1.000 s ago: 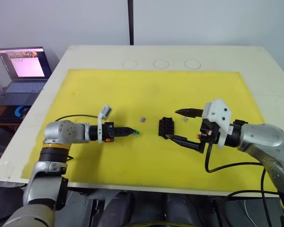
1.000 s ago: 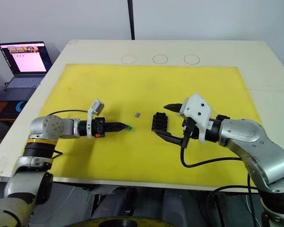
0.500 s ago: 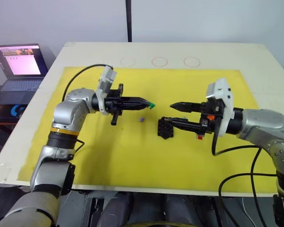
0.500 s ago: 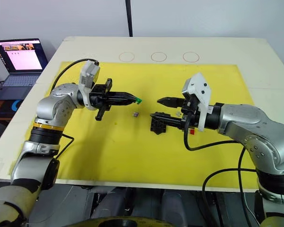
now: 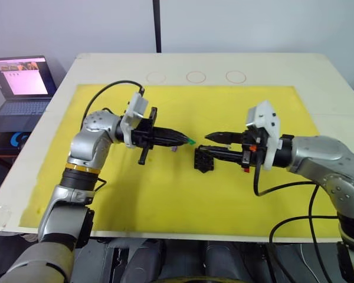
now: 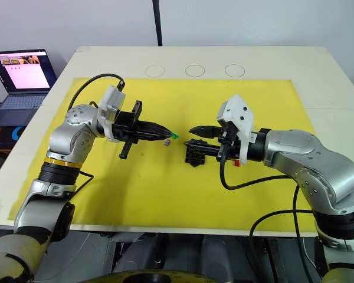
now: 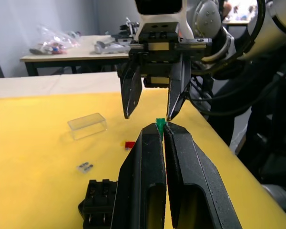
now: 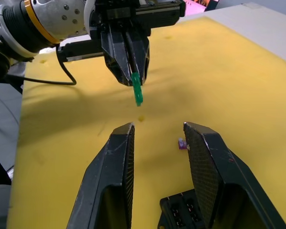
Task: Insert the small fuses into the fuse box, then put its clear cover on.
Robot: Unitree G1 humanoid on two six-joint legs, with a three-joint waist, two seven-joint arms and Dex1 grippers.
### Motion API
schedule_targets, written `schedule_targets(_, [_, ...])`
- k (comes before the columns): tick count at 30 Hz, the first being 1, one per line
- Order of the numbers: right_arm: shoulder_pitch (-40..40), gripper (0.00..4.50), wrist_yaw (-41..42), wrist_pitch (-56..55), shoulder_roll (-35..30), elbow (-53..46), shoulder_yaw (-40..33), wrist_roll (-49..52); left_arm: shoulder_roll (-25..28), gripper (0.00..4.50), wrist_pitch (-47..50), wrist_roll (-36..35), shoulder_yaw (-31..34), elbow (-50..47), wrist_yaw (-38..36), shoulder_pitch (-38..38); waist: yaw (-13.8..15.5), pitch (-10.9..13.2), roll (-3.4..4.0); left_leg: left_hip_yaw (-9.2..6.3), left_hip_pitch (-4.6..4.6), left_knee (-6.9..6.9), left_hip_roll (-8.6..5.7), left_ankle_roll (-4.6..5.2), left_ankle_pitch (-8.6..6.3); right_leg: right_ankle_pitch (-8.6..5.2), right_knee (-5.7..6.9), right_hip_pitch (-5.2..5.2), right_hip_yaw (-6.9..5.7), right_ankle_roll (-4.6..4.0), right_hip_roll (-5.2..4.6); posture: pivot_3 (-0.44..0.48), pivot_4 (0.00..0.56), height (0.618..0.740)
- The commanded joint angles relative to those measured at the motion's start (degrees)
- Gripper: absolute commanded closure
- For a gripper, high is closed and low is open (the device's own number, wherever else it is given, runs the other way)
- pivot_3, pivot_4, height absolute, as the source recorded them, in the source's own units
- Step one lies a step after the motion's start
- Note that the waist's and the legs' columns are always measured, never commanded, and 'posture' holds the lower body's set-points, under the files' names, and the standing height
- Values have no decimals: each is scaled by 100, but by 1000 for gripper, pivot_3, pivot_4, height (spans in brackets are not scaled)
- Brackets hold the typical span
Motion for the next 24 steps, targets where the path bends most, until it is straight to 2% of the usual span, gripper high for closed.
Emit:
schedule_targets(1, [-168, 2822, -29, -101, 80, -174, 9, -13, -5, 4500, -252, 47, -15, -88, -104, -18, -2, 0, 0, 0, 0, 0, 1, 0, 0, 0, 0, 0, 0, -1, 1, 0, 150, 740])
schedule_targets(23, [-35, 2822, 40, -280, 156, -170, 91, -141, -242, 4500, -697, 251, -33, 91, 27, -121, 2, 0, 0, -1, 0, 3, 3, -2, 1, 1, 4, 0, 1, -2, 5, 0, 150, 740])
schedule_targets(24, [-34, 2985, 38, -285, 158, -174, 96, -146, -244, 4500, -712, 252, -33, 102, 21, -123, 2, 0, 1, -1, 0, 3, 3, -2, 1, 1, 4, 0, 0, -2, 5, 0, 150, 740])
